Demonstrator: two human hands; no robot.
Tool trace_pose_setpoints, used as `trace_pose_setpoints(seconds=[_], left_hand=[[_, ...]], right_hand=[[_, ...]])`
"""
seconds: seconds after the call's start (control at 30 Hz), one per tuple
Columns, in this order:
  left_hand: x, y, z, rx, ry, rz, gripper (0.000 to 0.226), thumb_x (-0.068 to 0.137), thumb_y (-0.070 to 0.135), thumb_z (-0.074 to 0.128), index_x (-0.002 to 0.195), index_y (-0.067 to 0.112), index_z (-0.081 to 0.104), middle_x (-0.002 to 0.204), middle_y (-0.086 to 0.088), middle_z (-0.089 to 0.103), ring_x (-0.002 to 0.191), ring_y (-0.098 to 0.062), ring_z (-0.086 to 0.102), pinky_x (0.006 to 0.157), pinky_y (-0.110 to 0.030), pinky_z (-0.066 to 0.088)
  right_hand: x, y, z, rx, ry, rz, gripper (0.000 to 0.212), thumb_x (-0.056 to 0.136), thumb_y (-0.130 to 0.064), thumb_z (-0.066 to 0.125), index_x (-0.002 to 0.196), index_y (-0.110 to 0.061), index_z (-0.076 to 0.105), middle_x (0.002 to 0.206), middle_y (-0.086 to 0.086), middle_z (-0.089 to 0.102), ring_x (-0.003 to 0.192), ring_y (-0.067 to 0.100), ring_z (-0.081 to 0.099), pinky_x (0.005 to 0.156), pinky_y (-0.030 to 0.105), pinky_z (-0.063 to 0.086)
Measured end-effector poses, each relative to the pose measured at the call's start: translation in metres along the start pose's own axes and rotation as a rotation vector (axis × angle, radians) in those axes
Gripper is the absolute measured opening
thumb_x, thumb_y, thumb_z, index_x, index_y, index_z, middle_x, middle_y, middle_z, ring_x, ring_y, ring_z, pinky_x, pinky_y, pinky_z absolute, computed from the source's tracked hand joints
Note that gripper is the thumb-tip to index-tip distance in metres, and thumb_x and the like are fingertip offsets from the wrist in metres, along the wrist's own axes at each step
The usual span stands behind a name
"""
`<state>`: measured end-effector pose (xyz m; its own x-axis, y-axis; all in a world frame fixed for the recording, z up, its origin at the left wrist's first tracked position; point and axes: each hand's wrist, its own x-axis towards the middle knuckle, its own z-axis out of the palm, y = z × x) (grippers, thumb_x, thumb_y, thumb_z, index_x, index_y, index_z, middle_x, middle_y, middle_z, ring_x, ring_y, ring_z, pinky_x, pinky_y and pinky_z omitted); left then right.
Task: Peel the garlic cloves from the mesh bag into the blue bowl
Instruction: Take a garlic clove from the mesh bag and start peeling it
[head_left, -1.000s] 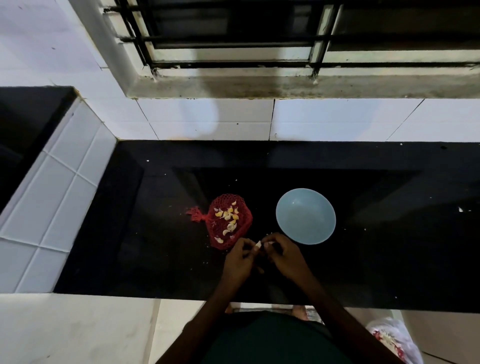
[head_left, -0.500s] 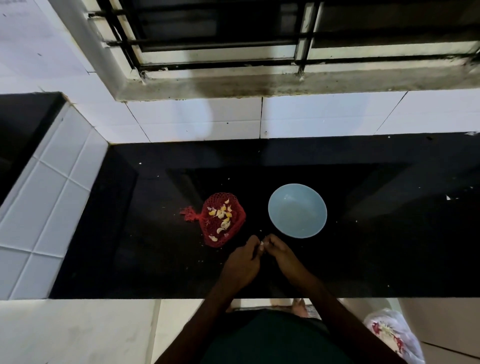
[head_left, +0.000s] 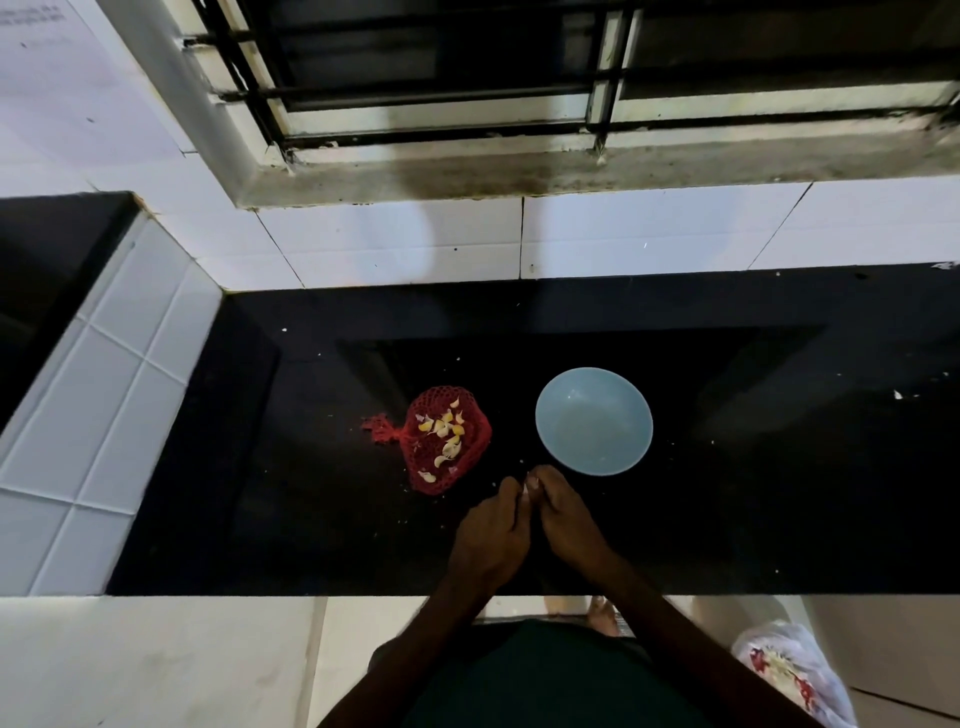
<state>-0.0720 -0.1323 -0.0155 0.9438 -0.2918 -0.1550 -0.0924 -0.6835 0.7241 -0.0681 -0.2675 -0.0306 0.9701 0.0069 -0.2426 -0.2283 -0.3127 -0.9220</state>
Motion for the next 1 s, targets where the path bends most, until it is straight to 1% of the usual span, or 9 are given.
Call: trace_pose_setpoints(seconds=[0.07,0.2,0.27,0.43,0.6,0.7,0.83,0.93,1.0], left_hand=[[0.003,-0.002,-0.002,-0.029,0.013,0.015,0.043,0.099,0.058,0.019,0.101,0.026,0.048,0.079,0.002,0.061,0.068,-0.014,0.061,0.067,-0.040,0.052],[0.009,0.000,-0.005,-0.085,-0.035,0.018,0.046,0.101,0.063,0.018,0.100,0.027,0.048,0.080,0.002,0.062,0.069,-0.013,0.062,0.066,-0.043,0.053],[0.008,0.001,-0.001,-0.194,0.002,0.012,0.040,0.105,0.052,0.027,0.100,0.022,0.053,0.081,0.000,0.063,0.069,-0.014,0.063,0.066,-0.042,0.052],[0.009,0.007,0.000,-0.434,0.040,-0.107,0.029,0.111,0.022,0.038,0.098,0.009,0.061,0.080,-0.001,0.062,0.067,-0.003,0.058,0.062,-0.026,0.047],[0.007,0.007,0.002,-0.636,0.043,-0.194,0.033,0.111,0.021,0.038,0.098,0.004,0.063,0.092,-0.015,0.066,0.077,-0.010,0.059,0.071,-0.030,0.048],[0.006,0.008,0.006,-0.759,0.051,-0.261,0.038,0.105,0.029,0.041,0.097,-0.001,0.061,0.089,-0.017,0.062,0.079,-0.017,0.057,0.072,-0.037,0.046],[0.012,-0.009,-0.002,-0.721,0.102,-0.275,0.031,0.108,0.024,0.043,0.097,0.003,0.063,0.089,-0.019,0.063,0.079,-0.018,0.057,0.073,-0.039,0.047],[0.023,-0.029,-0.016,-0.586,0.190,-0.327,0.027,0.107,0.027,0.048,0.095,0.011,0.067,0.088,-0.009,0.068,0.078,-0.016,0.062,0.076,-0.044,0.051],[0.027,-0.042,-0.028,-0.470,0.209,-0.314,0.021,0.106,0.029,0.051,0.101,0.020,0.069,0.090,0.004,0.072,0.084,-0.009,0.068,0.079,-0.035,0.053]], right_hand=[[-0.003,0.001,0.001,-0.020,0.014,-0.011,0.022,0.107,-0.010,0.042,0.088,-0.010,0.054,0.090,0.003,0.055,0.085,0.007,0.056,0.082,0.025,0.044],[-0.002,0.001,-0.004,-0.052,0.053,-0.083,0.028,0.107,-0.025,0.038,0.090,-0.009,0.053,0.090,0.006,0.055,0.087,0.013,0.057,0.082,0.029,0.046],[-0.001,-0.002,-0.004,-0.109,0.057,-0.166,0.026,0.105,-0.025,0.038,0.090,-0.009,0.051,0.089,0.004,0.051,0.085,0.008,0.053,0.079,0.024,0.043],[0.003,-0.006,-0.005,-0.199,0.051,-0.318,0.013,0.106,-0.016,0.043,0.093,-0.018,0.045,0.093,-0.005,0.044,0.084,0.002,0.050,0.077,0.014,0.040],[0.005,-0.005,-0.007,-0.240,0.023,-0.378,0.016,0.102,-0.008,0.048,0.094,-0.021,0.042,0.094,-0.003,0.043,0.084,0.009,0.050,0.073,0.023,0.043],[0.010,-0.005,-0.007,-0.270,-0.005,-0.365,0.022,0.099,-0.001,0.051,0.095,-0.021,0.041,0.094,-0.002,0.043,0.083,0.007,0.048,0.074,0.018,0.040],[0.021,-0.001,0.008,-0.113,0.001,-0.231,0.008,0.103,-0.024,0.048,0.095,-0.021,0.050,0.094,-0.001,0.053,0.089,0.008,0.056,0.083,0.021,0.044],[0.038,0.004,0.012,-0.106,0.028,-0.175,0.030,0.099,-0.050,0.042,0.094,-0.024,0.056,0.093,-0.003,0.056,0.090,0.007,0.057,0.081,0.022,0.043],[0.055,-0.001,0.015,-0.174,0.009,-0.165,0.035,0.096,-0.057,0.044,0.094,-0.024,0.057,0.094,-0.005,0.056,0.088,0.002,0.057,0.078,0.018,0.041]])
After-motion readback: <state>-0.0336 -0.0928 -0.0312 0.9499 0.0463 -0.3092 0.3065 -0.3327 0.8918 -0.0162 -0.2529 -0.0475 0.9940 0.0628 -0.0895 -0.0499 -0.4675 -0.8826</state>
